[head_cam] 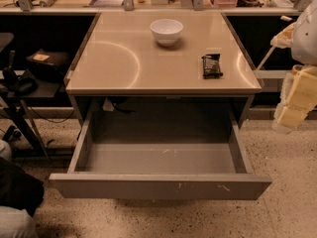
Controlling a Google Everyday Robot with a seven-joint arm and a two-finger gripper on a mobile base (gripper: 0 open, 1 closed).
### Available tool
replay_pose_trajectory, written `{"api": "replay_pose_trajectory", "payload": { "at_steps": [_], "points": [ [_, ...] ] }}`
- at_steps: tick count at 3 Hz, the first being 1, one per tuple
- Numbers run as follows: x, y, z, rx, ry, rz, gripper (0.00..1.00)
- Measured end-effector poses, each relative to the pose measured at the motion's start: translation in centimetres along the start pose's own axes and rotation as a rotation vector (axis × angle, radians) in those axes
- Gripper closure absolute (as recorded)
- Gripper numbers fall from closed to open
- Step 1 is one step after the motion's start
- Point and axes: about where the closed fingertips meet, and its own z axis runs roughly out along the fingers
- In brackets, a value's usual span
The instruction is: Place rxbar chocolate into top drawer
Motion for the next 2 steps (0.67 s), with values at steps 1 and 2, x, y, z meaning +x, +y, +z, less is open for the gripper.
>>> {"api": "replay_pose_trajectory", "payload": {
  "at_steps": [1,2],
  "points": [
    [0.0,0.0,0.0,0.0,0.0,0.0,0.0],
    [-0.1,-1.4,0.2,0.006,-0.013,-0.01,0.0]
  ]
}}
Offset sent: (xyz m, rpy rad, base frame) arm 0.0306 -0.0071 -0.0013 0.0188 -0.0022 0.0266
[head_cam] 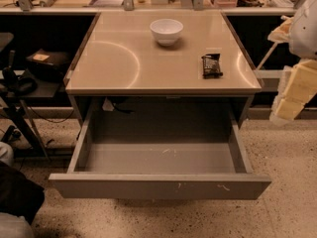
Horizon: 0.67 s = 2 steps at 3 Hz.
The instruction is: Place rxbar chocolate into top drawer
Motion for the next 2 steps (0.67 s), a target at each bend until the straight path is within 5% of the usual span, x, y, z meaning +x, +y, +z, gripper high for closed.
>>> {"api": "replay_pose_trajectory", "payload": {
  "at_steps": [2],
  "points": [
    [-3.6,-10.2,6.0,-0.066,-0.021,-0.104,0.0]
  ]
}}
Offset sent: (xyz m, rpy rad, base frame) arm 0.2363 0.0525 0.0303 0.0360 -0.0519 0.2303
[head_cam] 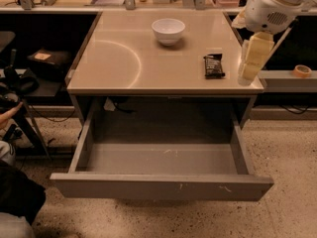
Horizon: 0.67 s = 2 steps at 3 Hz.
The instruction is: Place rxbar chocolate into top drawer
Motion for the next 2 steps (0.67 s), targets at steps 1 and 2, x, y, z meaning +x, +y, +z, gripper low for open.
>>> {"api": "replay_pose_trajectory", "payload": {
  "at_steps": [1,2],
  "points": [
    [-3.6,-4.9,4.9,-0.071,-0.008,-0.064,0.0],
    [-6.0,-8.7,8.5,-0.092,-0.066,-0.077,0.0]
  ]
}}
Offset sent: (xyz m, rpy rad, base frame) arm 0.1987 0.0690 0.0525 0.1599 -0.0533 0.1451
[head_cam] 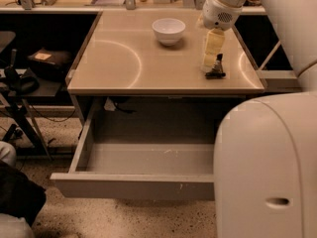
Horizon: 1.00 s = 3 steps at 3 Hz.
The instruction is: Place rxbar chocolate into top drawer
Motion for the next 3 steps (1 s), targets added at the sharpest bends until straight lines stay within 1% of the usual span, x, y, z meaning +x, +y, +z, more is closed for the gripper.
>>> {"api": "replay_pose_trajectory", "payload": {
  "at_steps": [1,2,3],
  "points": [
    [-1.0,-2.5,-1.0,0.078,-0.04,-0.005,0.0],
    [0.3,-3.0,-0.9,0.105,-0.087,0.042,0.0],
    [4.8,-3.7,-1.1,0.149,-0.168,0.136,0.0]
  ]
}}
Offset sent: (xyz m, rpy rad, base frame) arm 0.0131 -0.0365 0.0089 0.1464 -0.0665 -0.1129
